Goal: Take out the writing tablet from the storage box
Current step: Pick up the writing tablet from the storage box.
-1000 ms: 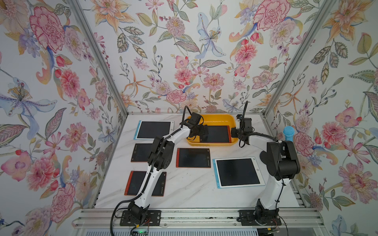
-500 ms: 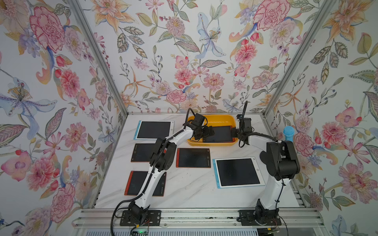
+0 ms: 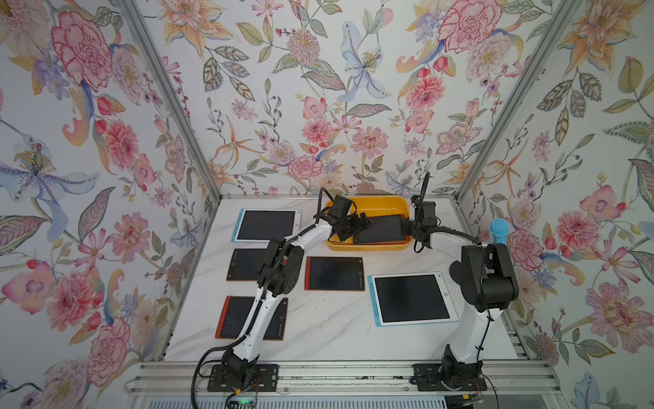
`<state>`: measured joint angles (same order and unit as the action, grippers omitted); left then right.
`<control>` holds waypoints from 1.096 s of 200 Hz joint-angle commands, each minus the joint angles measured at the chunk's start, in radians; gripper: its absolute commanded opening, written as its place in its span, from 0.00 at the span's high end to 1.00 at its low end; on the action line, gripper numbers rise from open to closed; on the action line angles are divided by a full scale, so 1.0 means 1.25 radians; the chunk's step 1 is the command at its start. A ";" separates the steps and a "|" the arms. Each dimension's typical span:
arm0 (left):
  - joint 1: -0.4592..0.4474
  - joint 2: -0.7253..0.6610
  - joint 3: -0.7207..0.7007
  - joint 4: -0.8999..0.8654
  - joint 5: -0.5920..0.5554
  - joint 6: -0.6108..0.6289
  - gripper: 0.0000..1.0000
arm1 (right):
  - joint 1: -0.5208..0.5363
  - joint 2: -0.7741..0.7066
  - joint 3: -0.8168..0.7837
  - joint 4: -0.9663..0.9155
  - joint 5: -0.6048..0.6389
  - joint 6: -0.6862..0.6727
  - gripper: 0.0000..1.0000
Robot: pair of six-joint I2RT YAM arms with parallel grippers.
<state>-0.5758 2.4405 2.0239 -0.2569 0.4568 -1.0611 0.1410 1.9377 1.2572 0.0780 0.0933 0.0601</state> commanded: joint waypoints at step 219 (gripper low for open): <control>-0.027 -0.171 -0.164 0.315 0.118 -0.174 0.00 | 0.015 0.022 0.038 0.001 -0.044 0.014 1.00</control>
<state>-0.6174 2.2837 1.8252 0.1520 0.5987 -1.3083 0.1574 1.9461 1.2697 0.0486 0.0483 0.0788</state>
